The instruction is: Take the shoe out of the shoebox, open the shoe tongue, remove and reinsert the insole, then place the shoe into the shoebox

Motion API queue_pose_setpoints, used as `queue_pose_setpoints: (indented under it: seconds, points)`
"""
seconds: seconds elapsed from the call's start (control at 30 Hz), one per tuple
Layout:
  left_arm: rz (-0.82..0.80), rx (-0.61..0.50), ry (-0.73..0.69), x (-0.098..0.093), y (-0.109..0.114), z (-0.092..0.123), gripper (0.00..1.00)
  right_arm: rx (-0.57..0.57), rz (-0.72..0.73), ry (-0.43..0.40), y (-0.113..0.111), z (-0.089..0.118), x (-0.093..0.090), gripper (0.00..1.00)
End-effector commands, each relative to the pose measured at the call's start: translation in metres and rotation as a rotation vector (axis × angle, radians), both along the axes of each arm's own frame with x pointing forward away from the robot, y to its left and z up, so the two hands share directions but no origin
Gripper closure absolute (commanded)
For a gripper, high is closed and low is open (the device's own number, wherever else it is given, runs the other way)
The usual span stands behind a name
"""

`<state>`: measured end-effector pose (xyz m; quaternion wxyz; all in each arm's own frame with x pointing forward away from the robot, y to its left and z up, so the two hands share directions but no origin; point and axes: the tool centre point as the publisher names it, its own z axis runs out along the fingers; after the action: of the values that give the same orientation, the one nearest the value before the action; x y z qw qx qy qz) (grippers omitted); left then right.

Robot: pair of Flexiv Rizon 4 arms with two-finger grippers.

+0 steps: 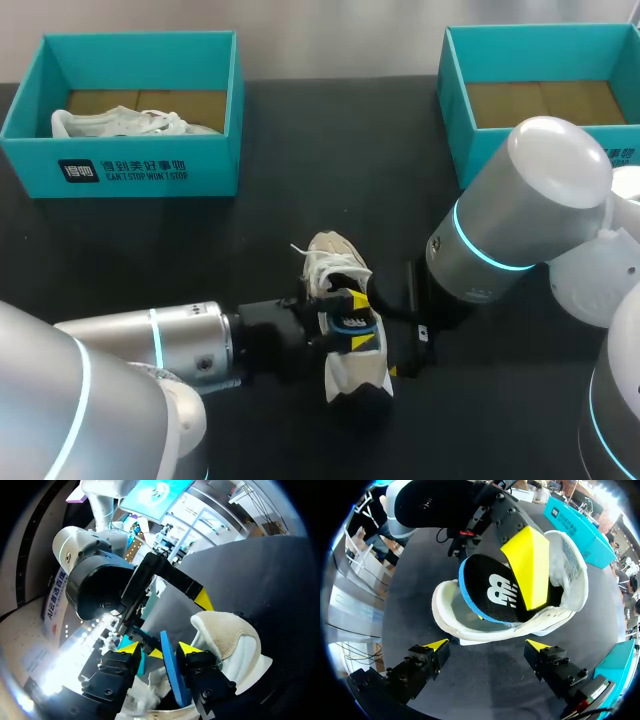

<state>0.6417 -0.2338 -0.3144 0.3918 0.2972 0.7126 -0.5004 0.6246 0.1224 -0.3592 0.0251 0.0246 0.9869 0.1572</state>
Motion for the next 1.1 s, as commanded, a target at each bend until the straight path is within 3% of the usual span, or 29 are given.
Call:
queue_pose_setpoints:
  seconds: [0.03,0.13,0.17,0.63,0.83,0.87,0.9,1.03,1.1]
  points:
    - [0.001,-0.006,0.007,-0.01,0.012,0.005,0.57,-0.001,-0.002,-0.002,0.001,0.0,-0.001,0.0]
    - [0.001,-0.005,0.021,-0.011,0.012,0.002,0.83,-0.001,-0.002,-0.002,0.001,0.0,-0.001,0.0]
    - [0.001,-0.001,0.024,-0.011,0.011,0.0,0.99,-0.001,-0.002,-0.002,0.001,0.0,-0.001,0.0]
    - [0.046,0.023,0.047,0.016,-0.006,-0.029,1.0,-0.001,-0.002,-0.002,0.001,0.0,-0.001,0.0]
    - [0.041,0.017,0.059,0.008,-0.004,-0.022,1.0,-0.001,-0.002,-0.002,0.001,0.0,-0.001,0.0]
    - [0.036,0.015,0.063,0.006,-0.003,-0.02,0.88,-0.001,-0.002,-0.002,0.001,0.0,-0.001,0.0]
    - [0.031,0.016,0.06,0.002,-0.002,-0.017,0.67,-0.001,-0.002,-0.002,0.001,0.0,-0.001,0.0]
    - [0.027,0.03,0.046,-0.007,0.001,-0.007,0.49,-0.001,-0.002,-0.002,0.001,0.0,-0.001,0.0]
    - [0.033,0.042,0.039,-0.01,0.002,-0.001,0.35,-0.001,-0.002,-0.002,0.001,0.0,-0.001,0.0]
